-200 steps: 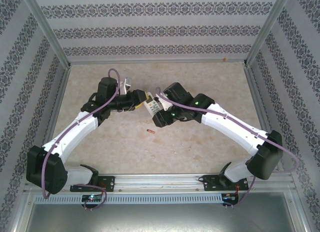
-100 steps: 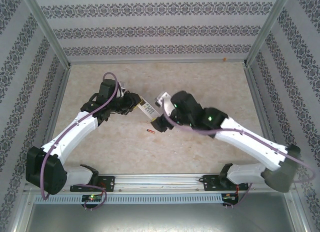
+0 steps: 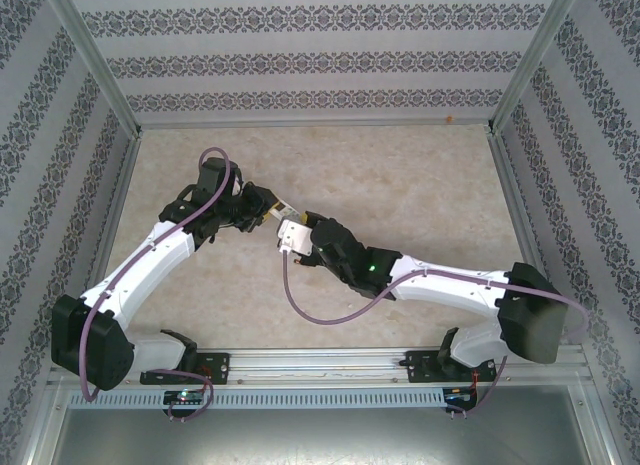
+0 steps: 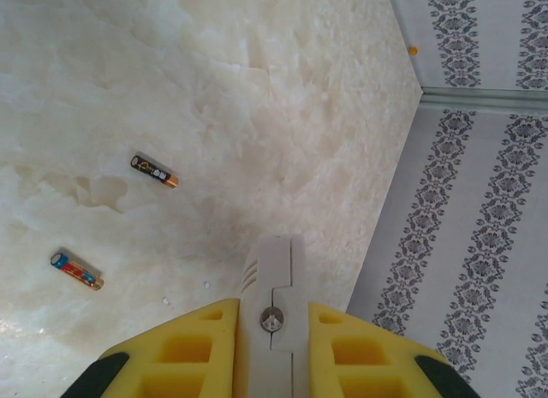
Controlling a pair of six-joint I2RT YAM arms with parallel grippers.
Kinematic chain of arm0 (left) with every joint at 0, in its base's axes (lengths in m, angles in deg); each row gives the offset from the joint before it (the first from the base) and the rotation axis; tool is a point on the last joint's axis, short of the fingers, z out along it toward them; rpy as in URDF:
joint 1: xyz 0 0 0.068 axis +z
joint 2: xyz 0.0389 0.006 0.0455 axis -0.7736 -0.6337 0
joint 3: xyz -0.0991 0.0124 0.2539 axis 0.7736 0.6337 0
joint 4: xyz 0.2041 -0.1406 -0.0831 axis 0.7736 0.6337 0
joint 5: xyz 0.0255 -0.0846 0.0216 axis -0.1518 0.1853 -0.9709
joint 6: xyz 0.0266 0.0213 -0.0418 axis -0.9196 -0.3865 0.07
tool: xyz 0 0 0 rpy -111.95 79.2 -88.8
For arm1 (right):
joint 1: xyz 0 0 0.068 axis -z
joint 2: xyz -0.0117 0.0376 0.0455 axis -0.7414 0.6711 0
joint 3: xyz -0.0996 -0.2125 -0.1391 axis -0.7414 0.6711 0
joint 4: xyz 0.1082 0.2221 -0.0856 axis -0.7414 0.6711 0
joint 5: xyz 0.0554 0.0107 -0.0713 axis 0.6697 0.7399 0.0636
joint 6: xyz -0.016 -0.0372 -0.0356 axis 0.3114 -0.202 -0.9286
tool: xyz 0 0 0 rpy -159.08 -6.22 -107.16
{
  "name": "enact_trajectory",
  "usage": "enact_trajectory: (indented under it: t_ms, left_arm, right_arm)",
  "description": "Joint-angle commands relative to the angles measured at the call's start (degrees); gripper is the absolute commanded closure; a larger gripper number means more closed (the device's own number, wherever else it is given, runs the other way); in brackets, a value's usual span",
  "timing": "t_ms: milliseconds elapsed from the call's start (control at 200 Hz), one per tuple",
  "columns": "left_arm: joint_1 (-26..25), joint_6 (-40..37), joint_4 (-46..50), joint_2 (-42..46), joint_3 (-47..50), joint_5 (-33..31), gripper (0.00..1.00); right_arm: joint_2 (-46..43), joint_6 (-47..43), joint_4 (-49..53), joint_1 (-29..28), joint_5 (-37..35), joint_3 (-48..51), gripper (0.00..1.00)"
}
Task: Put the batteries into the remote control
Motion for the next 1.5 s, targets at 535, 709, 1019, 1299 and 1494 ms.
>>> enact_trajectory:
  t_ms: [535, 709, 1019, 1299, 1494]
  left_arm:
    - [2.59, -20.72, -11.73, 14.71, 0.66, -5.82, 0.14]
    - [5.29, -17.80, -28.78, 8.83, -1.26, 19.90, 0.10]
    - [5.22, 1.01, -60.12, 3.23, 5.43, 28.53, 0.29]
    - [5.15, 7.23, -73.16, 2.43, 8.34, 29.61, 0.57]
    - [5.13, 13.08, -83.60, 0.53, 11.97, 27.34, 0.78]
  right_arm:
    - [-16.65, 59.53, 7.71, 17.85, 41.47, -2.04, 0.90]
    - [-15.43, 78.36, -2.97, 23.60, 59.45, -7.07, 0.89]
    - [-10.01, 86.00, -10.78, 23.59, 63.86, -10.50, 0.87]
    - [-4.91, 90.13, -14.07, 23.23, 64.30, -12.27, 0.84]
    - [-3.96, 91.17, -12.80, 23.36, 62.17, -12.27, 0.70]
